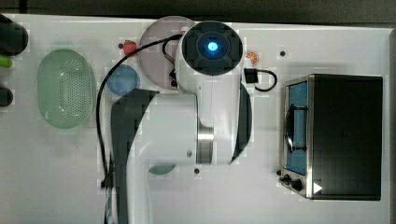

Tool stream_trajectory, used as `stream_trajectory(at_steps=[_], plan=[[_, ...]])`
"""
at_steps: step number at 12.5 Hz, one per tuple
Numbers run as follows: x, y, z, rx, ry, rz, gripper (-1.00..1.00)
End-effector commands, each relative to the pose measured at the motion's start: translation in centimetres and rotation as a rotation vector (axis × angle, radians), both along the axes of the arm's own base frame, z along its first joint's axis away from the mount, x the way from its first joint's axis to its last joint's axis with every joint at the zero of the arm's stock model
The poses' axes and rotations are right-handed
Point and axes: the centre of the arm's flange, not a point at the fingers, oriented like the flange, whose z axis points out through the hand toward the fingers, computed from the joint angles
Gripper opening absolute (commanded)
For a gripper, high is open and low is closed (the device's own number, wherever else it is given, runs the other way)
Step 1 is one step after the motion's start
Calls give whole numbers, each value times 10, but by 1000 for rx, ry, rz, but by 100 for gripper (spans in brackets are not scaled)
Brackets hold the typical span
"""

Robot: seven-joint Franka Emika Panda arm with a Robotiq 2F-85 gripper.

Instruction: Pick ketchup from plate and place it on table.

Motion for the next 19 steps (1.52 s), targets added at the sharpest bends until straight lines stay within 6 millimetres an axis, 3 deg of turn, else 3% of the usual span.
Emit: stream_trajectory(at_steps=[1,10,19], plan=[[16,3,-15,5,-43,166,100],[78,7,-120,59,-40,506,100],[121,21,-223,79,-76,594,100]])
